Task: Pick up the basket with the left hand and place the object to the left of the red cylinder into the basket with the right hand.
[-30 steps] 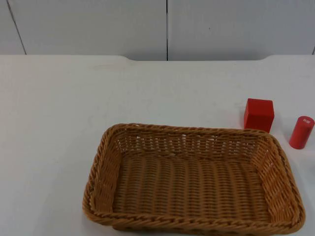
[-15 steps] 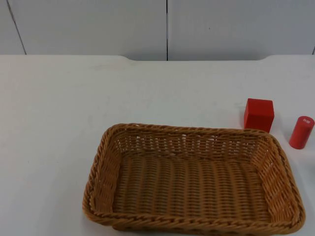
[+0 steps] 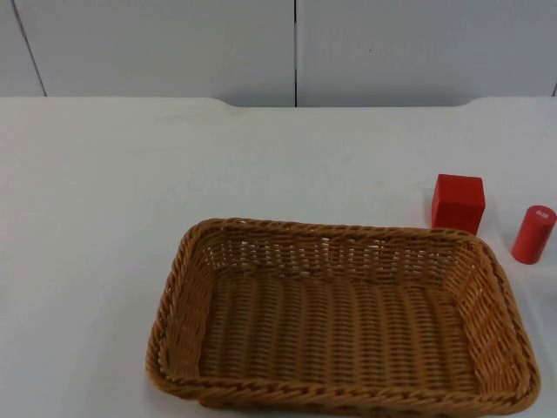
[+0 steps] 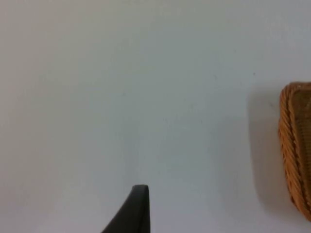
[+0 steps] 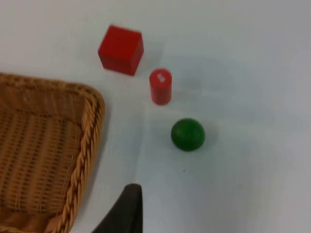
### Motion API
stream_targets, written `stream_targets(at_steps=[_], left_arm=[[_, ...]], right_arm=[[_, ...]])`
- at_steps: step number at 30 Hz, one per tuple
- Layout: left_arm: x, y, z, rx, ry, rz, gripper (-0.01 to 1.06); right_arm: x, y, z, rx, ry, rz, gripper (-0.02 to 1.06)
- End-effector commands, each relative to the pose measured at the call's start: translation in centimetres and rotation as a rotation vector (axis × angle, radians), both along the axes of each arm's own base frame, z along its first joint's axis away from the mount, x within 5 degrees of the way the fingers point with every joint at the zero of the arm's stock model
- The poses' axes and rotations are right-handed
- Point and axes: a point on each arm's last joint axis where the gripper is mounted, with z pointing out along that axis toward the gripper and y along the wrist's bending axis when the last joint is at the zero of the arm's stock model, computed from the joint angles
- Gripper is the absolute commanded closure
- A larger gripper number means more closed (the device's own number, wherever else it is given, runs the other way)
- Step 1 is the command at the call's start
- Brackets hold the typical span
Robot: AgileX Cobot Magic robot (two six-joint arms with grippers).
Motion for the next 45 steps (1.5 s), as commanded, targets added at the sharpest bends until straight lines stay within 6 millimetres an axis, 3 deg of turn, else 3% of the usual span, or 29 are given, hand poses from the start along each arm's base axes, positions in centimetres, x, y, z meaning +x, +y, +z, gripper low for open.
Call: stream_targets(at_steps=[1,9,13,15,20,31,36,45], left_arm=[[1.0,-0.3,-0.2,-0.019,0.027,-0.026,0.00],[4.9,-1.2,-2.8,-0.094,0.190,-0.121,0.00],[8.0,-2.0,-5.5,-0.167,0.288,-0.171,0.03],[8.6,-2.3,-6.2,-0.177,0.312,-0.185,0.05],[11.8,-4.7,-10.3,-0.165,0.438,-0.238,0.07],[17.1,-9.4,-15.1,-0.125,0.579,-0.336,0.07],[19.0,-11.2,-17.3,-0.106,0.594,-0.349,0.07],[19.1,-13.7,-21.2,-0.081,0.636,-0.363,0.07]], right_arm=[[0.8,0.1,-0.3,0.010,0.015,-0.001,0.00],[1.3,0.3,-0.7,0.014,0.048,0.003,0.00],[1.3,0.3,-0.7,0.013,0.041,0.003,0.00],[1.3,0.3,-0.7,0.013,0.041,0.003,0.00],[1.3,0.3,-0.7,0.013,0.041,0.003,0.00],[1.3,0.2,-0.7,0.008,0.041,0.004,0.00],[1.4,0.2,-0.7,0.009,0.038,0.004,0.00],[1.4,0.2,-0.6,-0.006,0.032,0.010,0.00]])
